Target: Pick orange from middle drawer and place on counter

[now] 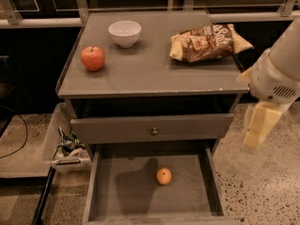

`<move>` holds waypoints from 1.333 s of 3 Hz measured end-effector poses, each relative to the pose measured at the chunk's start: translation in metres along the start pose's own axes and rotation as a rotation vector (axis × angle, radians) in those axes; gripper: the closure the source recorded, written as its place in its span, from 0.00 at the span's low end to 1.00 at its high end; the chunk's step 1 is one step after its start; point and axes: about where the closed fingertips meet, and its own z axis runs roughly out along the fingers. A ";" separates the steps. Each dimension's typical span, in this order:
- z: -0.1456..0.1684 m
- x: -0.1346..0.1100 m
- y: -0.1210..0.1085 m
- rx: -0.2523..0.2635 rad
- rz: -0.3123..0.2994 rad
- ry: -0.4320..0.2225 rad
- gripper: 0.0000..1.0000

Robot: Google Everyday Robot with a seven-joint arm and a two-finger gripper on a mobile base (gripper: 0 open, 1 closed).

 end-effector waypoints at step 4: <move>0.165 0.035 0.021 0.005 -0.144 -0.122 0.00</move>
Offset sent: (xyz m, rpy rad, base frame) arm -0.0060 0.0025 -0.2048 0.0957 -0.0826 0.2138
